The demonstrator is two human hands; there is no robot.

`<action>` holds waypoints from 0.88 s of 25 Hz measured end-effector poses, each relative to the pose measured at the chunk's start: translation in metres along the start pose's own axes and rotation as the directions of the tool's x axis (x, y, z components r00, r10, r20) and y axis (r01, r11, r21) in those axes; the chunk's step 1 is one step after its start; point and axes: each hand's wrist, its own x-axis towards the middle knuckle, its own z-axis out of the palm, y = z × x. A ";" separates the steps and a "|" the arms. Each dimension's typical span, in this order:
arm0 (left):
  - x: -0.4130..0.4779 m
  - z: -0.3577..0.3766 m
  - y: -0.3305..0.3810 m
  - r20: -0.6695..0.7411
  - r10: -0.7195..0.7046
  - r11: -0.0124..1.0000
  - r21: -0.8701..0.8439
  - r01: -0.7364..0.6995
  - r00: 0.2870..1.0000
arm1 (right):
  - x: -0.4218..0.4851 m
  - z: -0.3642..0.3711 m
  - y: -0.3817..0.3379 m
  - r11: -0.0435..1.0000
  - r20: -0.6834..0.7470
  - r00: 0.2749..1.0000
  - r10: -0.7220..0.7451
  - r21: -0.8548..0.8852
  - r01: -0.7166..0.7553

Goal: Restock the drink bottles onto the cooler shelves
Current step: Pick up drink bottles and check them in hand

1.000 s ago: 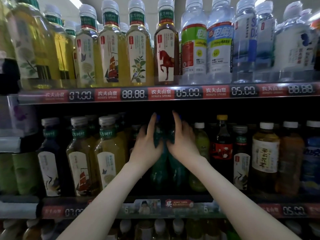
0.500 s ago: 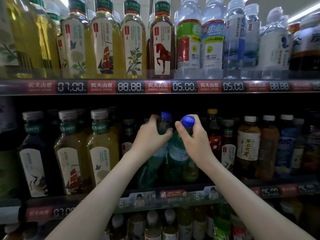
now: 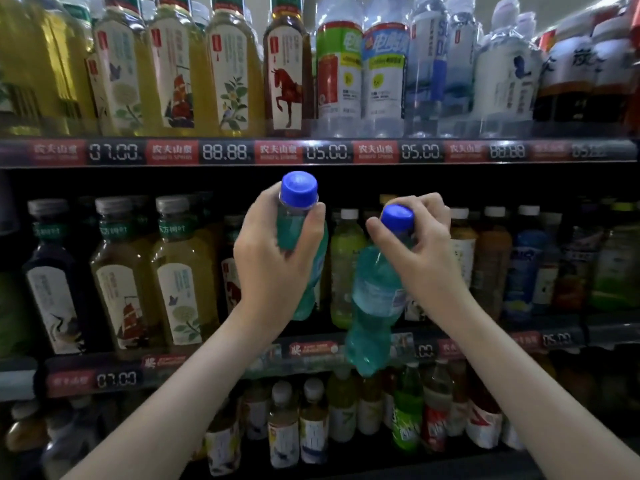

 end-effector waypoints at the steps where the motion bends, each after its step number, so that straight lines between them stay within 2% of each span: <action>1: -0.009 -0.002 0.012 0.031 -0.016 0.999 -0.044 0.017 0.999 | -0.009 -0.011 0.002 0.999 0.085 0.996 0.015 -0.041 -0.012; 3: -0.037 -0.003 0.033 0.146 -0.121 0.981 -0.136 0.141 0.982 | -0.036 -0.031 0.012 0.994 0.294 0.951 0.100 -0.062 -0.085; 5: -0.071 -0.002 0.046 0.297 -0.297 0.926 -0.143 0.350 0.907 | -0.071 -0.047 0.028 0.977 0.477 0.853 0.212 -0.116 -0.178; 7: -0.118 0.005 0.047 0.424 -0.475 0.835 -0.059 0.547 0.771 | -0.113 -0.059 0.052 0.952 0.599 0.740 0.305 -0.208 -0.225; 10: -0.215 0.010 0.039 0.515 -0.680 0.665 0.132 0.735 0.522 | -0.195 -0.063 0.093 0.904 0.740 0.520 0.426 -0.332 -0.269; 13: -0.350 0.001 0.028 0.531 -0.781 0.561 0.369 0.741 0.328 | -0.308 -0.054 0.142 0.858 0.813 0.289 0.505 -0.437 -0.271; 15: -0.442 -0.014 0.023 0.497 -0.841 0.455 0.442 0.773 0.211 | -0.393 -0.045 0.175 0.807 0.808 0.152 0.569 -0.514 -0.290; 17: -0.536 -0.028 0.012 0.471 -0.877 0.350 0.493 0.797 0.094 | -0.484 -0.030 0.209 0.751 0.775 0.062 0.629 -0.584 -0.308; 22: -0.761 -0.041 -0.030 0.482 -0.875 0.327 0.653 0.683 -0.042 | -0.703 0.016 0.289 0.631 0.670 -0.052 0.740 -0.719 -0.291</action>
